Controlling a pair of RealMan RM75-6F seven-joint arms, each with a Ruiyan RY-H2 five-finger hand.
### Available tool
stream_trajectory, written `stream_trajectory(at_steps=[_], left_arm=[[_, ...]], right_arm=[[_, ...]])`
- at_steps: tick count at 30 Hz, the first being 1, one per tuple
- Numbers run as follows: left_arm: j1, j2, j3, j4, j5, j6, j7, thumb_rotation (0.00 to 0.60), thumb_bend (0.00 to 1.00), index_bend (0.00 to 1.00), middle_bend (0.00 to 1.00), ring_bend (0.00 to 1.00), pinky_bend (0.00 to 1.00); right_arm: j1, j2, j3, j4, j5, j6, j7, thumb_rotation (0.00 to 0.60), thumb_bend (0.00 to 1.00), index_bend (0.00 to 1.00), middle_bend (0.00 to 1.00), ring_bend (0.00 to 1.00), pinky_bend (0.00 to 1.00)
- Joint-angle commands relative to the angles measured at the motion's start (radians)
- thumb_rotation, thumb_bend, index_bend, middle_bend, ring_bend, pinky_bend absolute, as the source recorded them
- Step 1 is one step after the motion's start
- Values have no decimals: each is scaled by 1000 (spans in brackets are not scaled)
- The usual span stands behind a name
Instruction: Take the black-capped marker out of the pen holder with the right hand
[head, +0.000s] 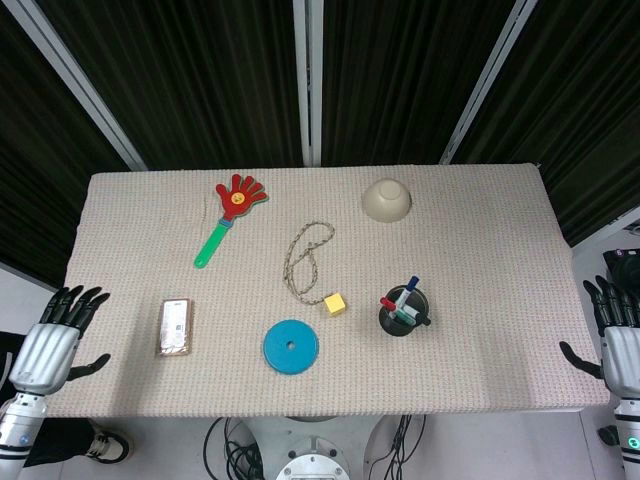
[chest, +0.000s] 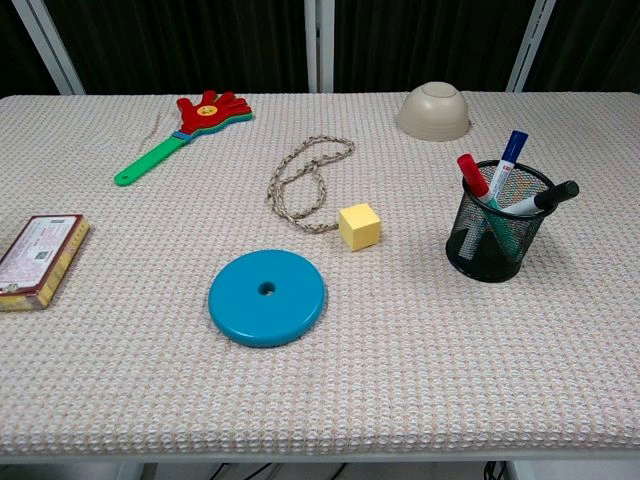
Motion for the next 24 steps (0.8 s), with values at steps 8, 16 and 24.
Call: stream_trajectory(at_steps=[8, 16, 24], left_arm=[[1, 1, -3, -5, -1, 1, 7, 600, 159, 130, 69, 16, 46], [-11, 0, -15, -2, -14, -15, 2, 600, 159, 130, 69, 16, 46], [-25, -14, -5, 15, -9, -46, -32, 600, 159, 130, 69, 16, 46]], right_arm=[[18, -10, -10, -6, -38, -4, -18, 600, 145, 0, 0, 0, 0], [68, -29, -20, -95, -117, -21, -127, 600, 150, 0, 0, 0, 0], [163, -77, 1, -203, -156, -108, -315, 600, 158, 66, 0, 0, 0]])
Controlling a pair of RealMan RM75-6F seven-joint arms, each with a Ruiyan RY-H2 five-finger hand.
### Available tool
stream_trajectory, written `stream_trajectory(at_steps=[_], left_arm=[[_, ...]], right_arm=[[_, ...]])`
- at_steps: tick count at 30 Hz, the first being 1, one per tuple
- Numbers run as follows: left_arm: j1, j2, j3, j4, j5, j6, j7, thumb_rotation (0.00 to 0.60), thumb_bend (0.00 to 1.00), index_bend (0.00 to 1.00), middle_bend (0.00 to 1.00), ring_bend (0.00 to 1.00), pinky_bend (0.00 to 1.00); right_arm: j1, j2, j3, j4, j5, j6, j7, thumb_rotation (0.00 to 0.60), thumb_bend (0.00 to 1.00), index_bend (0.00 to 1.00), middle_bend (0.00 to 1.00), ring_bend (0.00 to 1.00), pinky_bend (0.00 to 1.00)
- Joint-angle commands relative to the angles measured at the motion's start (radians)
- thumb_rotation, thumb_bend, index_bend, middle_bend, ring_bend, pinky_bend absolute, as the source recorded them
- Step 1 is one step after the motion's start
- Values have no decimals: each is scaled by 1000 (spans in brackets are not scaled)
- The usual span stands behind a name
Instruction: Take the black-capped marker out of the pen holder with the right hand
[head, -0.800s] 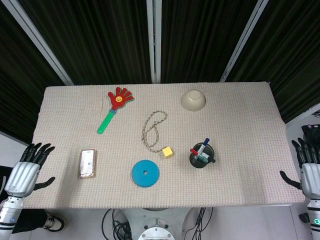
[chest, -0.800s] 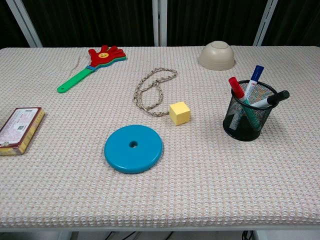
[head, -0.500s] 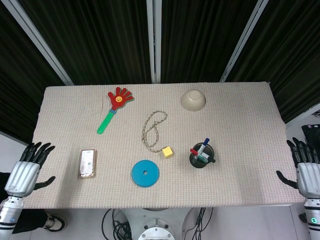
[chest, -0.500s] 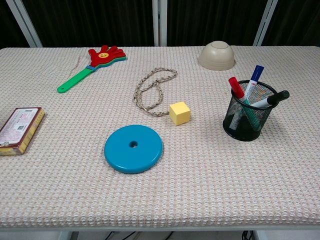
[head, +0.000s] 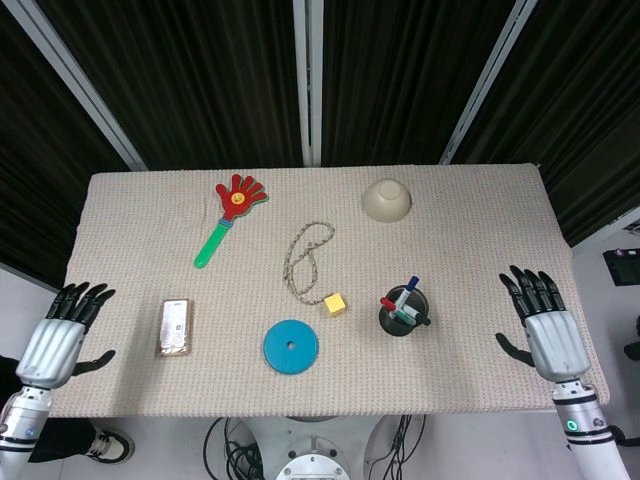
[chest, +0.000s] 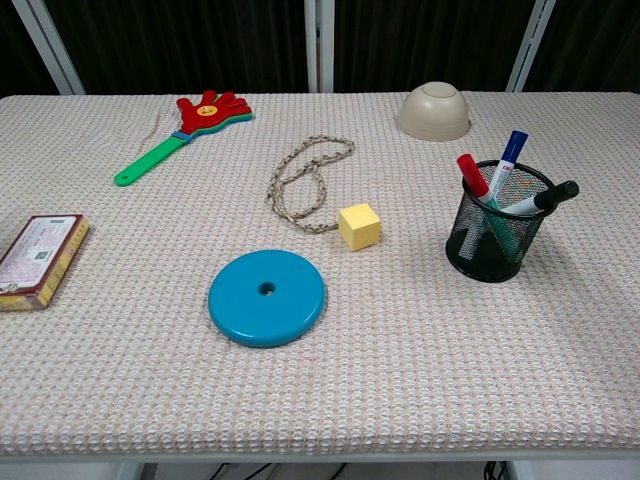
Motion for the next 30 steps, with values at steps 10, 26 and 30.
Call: stream_trajectory(at_steps=[10, 26, 30], left_arm=[[-2, 1, 0, 29, -10, -6, -43, 600, 159, 130, 69, 16, 46], [0, -5, 6, 53, -21, -17, -65, 600, 159, 130, 69, 16, 46], [2, -3, 7, 55, -23, -17, -69, 600, 159, 130, 69, 16, 46]], right_arm=[[104, -121, 4, -67, 19, -140, -202, 600, 176, 216, 0, 0, 0], [126, -255, 7, 34, 22, -100, -207, 600, 204, 352, 13, 0, 0], [130, -268, 6, 48, 22, -95, -204, 600, 212, 397, 23, 0, 0]])
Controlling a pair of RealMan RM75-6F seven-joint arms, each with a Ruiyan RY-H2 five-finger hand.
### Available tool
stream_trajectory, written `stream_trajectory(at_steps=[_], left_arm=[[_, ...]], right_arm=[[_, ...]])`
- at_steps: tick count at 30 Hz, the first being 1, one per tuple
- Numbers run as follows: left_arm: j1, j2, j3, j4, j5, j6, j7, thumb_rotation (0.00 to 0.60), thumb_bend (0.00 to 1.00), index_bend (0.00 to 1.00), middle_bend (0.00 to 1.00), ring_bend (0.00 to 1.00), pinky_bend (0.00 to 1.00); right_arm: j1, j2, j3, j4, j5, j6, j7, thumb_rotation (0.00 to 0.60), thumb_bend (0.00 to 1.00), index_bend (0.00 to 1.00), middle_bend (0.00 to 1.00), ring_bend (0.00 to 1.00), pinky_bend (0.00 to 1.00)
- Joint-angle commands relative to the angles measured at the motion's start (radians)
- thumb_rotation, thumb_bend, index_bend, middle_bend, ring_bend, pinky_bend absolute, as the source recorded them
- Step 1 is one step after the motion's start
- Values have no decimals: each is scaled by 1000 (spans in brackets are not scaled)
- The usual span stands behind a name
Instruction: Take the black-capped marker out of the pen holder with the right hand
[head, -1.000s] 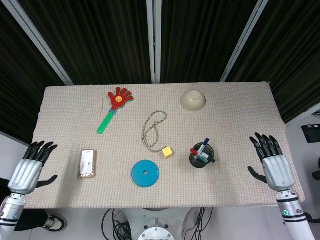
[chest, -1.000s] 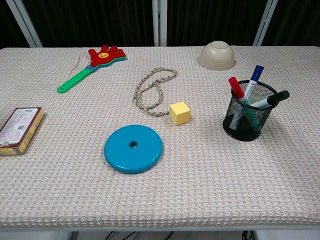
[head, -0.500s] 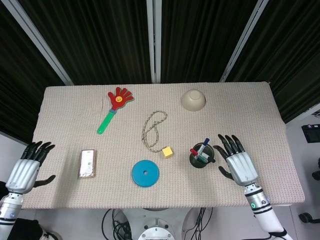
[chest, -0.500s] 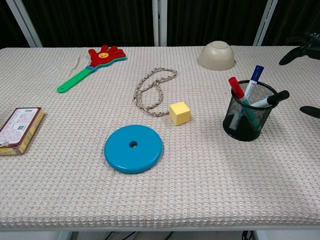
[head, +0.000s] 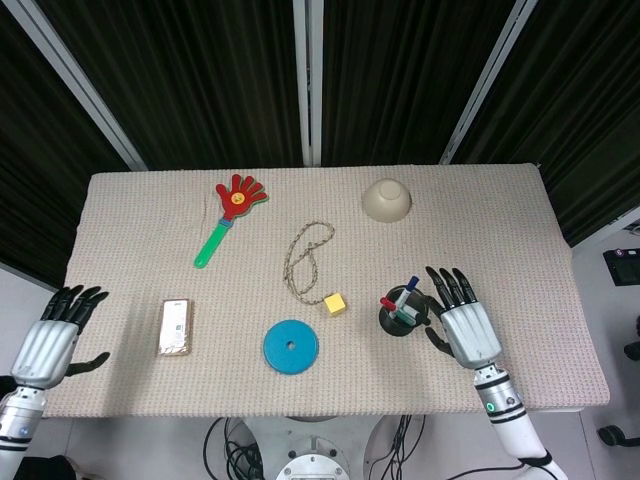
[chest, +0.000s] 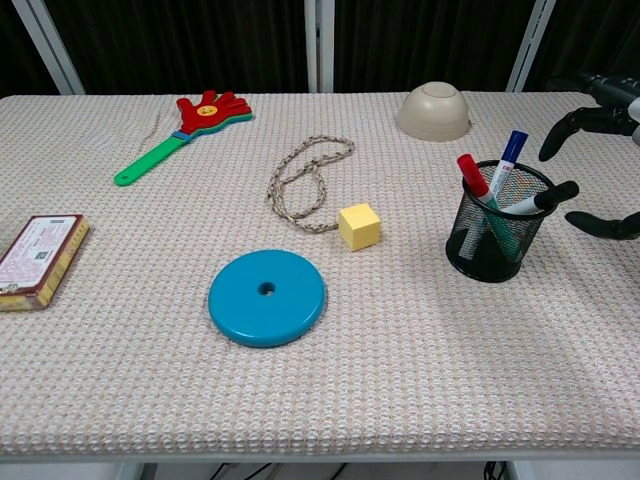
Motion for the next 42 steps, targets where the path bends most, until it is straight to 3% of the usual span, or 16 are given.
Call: stream_trajectory(at_steps=[1, 33, 42], left_arm=[[1, 1, 0, 1, -1, 0, -2, 600, 159, 130, 69, 16, 46], [-3, 3, 7, 3, 1, -12, -6, 600, 159, 131, 69, 16, 46], [-4, 7, 6, -3, 1, -13, -4, 600, 159, 131, 69, 16, 46]], right_arm=[[3, -6, -1, 6, 1, 2, 0, 600, 213, 405, 24, 0, 0], [21, -20, -5, 18, 10, 23, 0, 600, 299, 590, 41, 0, 0], [-2, 35, -13, -52, -42, 98, 24, 600, 303, 635, 55, 0, 0]])
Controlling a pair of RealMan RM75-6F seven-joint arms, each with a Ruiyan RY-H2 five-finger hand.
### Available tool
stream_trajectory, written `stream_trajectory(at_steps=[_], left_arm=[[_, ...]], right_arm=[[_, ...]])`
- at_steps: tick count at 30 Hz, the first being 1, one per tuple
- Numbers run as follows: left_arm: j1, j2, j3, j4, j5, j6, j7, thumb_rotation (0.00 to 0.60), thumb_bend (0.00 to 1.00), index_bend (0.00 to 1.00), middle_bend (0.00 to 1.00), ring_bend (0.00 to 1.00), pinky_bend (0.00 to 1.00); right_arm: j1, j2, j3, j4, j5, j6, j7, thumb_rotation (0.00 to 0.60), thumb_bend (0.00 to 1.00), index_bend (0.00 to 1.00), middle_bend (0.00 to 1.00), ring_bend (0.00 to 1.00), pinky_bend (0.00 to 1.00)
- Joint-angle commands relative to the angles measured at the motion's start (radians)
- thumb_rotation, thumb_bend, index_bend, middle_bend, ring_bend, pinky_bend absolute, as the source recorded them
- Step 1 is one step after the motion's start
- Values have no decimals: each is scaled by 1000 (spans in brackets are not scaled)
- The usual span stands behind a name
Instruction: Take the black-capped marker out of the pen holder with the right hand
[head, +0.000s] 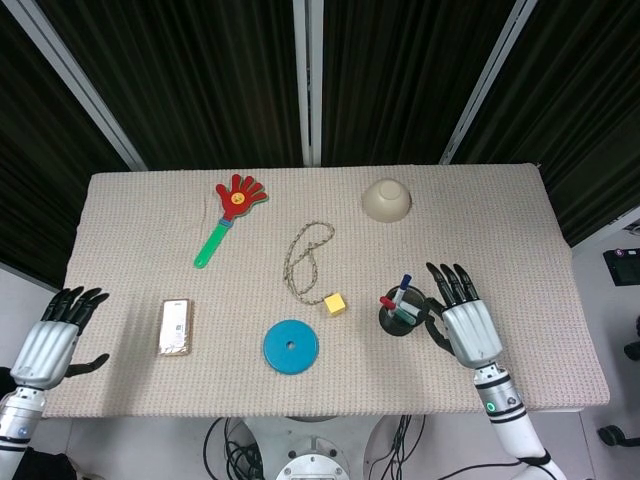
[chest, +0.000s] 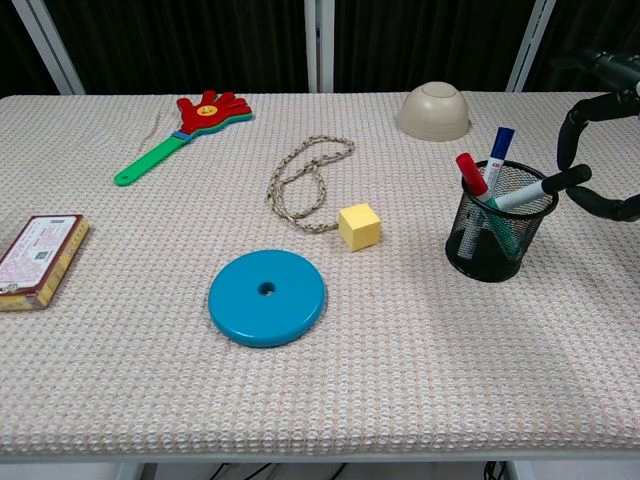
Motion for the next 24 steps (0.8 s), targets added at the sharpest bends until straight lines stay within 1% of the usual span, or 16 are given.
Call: stream_trajectory(at_steps=[1, 5, 9, 11, 15, 18, 21, 24], left_arm=[[0, 0, 0, -1, 0, 0, 1, 600, 159, 131, 69, 16, 46], [0, 1, 1, -3, 0, 0, 0, 600, 159, 131, 69, 16, 46], [0, 0, 2, -3, 3, -1, -1, 600, 160, 131, 69, 16, 46], [-1, -2, 3, -1, 4, -3, -2, 600, 160, 131, 69, 16, 46], [-3, -4, 3, 1, 3, -6, -1, 600, 160, 131, 69, 16, 46], [-6, -6, 2, 4, -4, -15, 1, 600, 160, 131, 69, 16, 46], [-10, -10, 0, 8, -14, -29, 9, 600, 160, 131, 69, 16, 46], [-12, -12, -1, 10, -20, -34, 13, 600, 159, 131, 69, 16, 46]], right_arm=[[-19, 38, -7, -45, -32, 45, 14, 600, 303, 637, 56, 0, 0], [-56, 111, -9, -120, -72, 130, 72, 600, 305, 649, 62, 0, 0], [-84, 162, 11, -133, -82, 198, 100, 600, 308, 661, 70, 0, 0], [-94, 177, 33, -119, -51, 214, 117, 600, 308, 667, 75, 0, 0], [-94, 172, 60, -47, 32, 179, 133, 600, 308, 669, 75, 0, 0], [-81, 137, 74, 35, 102, 122, 165, 600, 310, 671, 74, 0, 0], [-64, 93, 72, 121, 140, 64, 210, 600, 309, 672, 72, 0, 0], [-48, 60, 57, 205, 137, 25, 232, 600, 307, 678, 70, 0, 0]])
